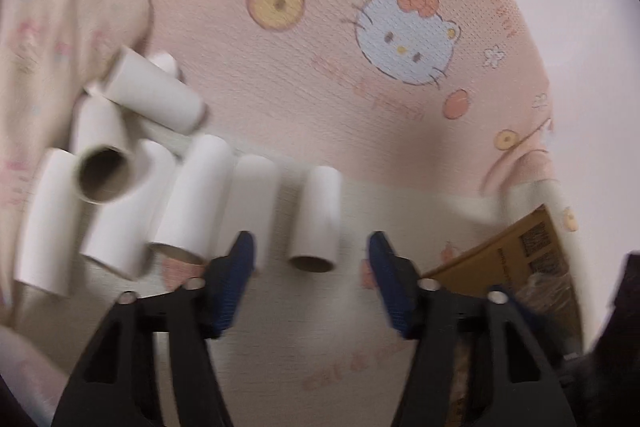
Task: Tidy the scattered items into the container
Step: 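Move both tools toward a standing white cardboard tube in the pile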
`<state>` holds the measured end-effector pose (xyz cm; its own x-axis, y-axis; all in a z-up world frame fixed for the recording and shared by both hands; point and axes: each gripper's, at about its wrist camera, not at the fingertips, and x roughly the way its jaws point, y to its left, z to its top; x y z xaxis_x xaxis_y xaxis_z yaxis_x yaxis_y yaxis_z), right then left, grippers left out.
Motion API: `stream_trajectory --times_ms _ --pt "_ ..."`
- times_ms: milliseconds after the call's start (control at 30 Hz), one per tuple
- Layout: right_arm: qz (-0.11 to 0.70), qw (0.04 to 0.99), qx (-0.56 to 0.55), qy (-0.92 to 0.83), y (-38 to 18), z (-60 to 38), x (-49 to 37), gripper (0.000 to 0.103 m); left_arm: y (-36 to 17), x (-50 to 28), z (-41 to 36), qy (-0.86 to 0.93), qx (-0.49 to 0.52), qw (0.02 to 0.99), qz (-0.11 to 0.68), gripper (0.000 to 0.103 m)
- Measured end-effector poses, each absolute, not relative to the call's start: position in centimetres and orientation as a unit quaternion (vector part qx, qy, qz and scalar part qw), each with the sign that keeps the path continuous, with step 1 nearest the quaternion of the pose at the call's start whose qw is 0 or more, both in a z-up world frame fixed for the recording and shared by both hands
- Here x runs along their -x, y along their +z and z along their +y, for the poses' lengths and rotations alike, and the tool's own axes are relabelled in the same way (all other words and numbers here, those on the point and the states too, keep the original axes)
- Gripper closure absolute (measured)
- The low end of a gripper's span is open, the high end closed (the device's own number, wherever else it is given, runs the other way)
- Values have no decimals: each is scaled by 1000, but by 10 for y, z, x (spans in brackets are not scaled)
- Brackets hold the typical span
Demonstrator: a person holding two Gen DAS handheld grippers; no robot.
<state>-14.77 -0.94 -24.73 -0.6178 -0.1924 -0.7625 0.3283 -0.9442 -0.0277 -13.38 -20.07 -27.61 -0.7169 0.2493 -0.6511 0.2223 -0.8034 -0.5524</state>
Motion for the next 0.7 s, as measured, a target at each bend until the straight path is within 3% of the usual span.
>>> stream_trajectory --times_ms 133,200,333,700 --pt "76 163 -419 -890 -266 -15 158 29 -287 156 -199 861 397 16 -317 50" --pt "75 169 -424 -886 -275 -18 165 29 -293 167 -198 852 410 28 -324 58" --pt "56 177 -429 -884 -284 -22 176 29 -309 195 -195 824 466 42 -320 65" --pt "1 211 -429 -878 -293 -36 200 29 -314 230 -196 820 491 47 -291 73"
